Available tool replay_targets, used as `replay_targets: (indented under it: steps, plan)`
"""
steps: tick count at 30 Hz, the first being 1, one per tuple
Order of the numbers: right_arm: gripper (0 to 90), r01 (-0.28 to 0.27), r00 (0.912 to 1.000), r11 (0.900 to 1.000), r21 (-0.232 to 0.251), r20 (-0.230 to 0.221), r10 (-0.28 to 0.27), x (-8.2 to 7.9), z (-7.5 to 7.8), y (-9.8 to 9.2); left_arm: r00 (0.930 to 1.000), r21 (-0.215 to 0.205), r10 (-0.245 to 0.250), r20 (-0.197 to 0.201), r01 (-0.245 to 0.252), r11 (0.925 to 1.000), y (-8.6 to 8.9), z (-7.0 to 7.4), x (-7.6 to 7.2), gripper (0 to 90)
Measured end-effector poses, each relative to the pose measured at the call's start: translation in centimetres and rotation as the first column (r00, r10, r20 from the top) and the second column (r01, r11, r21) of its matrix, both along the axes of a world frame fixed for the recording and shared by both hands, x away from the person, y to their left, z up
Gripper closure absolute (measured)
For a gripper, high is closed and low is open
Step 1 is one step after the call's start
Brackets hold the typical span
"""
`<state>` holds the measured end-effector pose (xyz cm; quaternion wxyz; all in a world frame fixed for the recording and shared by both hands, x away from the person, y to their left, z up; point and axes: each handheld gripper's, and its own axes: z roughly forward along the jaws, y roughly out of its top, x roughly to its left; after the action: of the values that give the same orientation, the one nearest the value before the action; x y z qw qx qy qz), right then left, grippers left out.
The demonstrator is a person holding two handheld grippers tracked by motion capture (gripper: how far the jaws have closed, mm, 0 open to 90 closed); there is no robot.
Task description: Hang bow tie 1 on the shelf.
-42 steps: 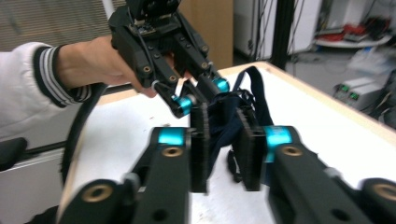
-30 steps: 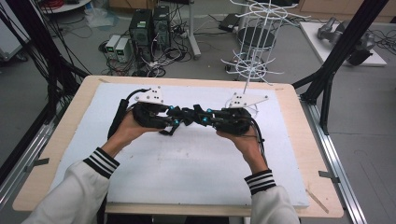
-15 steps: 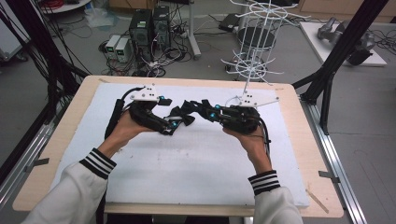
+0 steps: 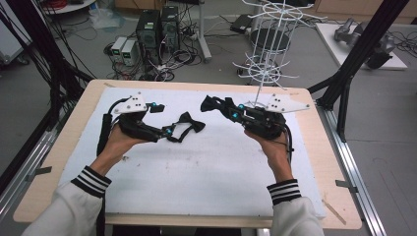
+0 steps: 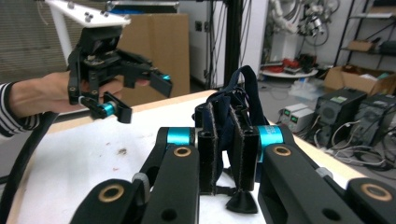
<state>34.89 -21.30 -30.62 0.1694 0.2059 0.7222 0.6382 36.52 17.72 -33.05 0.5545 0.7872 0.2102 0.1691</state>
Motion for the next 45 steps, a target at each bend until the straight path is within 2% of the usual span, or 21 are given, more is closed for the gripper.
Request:
replay_targets:
  steps: [6,12,18,26,36,45]
  plan:
    - [83.4,0.049,0.9983,0.998,0.041,0.031,-0.050,-0.1,0.4,-1.1,0.9997,-0.015,0.025,-0.004,-0.025,0.9996,1.6,-0.6,-0.4,16.7]
    - [83.3,0.084,0.9947,0.994,0.074,0.053,-0.088,-0.2,1.2,-2.2,0.9998,-0.018,0.019,-0.011,-0.019,0.9997,2.6,-1.3,-0.8,16.7]
    - [83.3,0.132,0.9873,0.986,0.100,0.076,-0.139,-0.2,1.9,-3.5,0.9992,-0.027,0.035,-0.019,-0.035,0.9990,3.4,-1.9,-1.0,16.7]
    - [83.3,0.177,0.9775,0.977,0.119,0.094,-0.189,0.1,2.6,-4.7,0.9993,-0.025,0.026,-0.027,-0.027,0.9993,3.8,-2.0,-1.1,16.7]
    - [83.3,0.223,0.9663,0.968,0.114,0.105,-0.235,0.3,2.8,-5.7,0.9997,-0.051,0.016,-0.017,-0.017,0.9986,4.1,-2.0,-1.4,16.5]
    - [83.2,0.267,0.9550,0.960,0.088,0.109,-0.276,0.8,2.6,-6.2,0.9989,-0.062,0.046,-0.012,-0.047,0.9970,5.2,-2.4,-1.9,16.5]
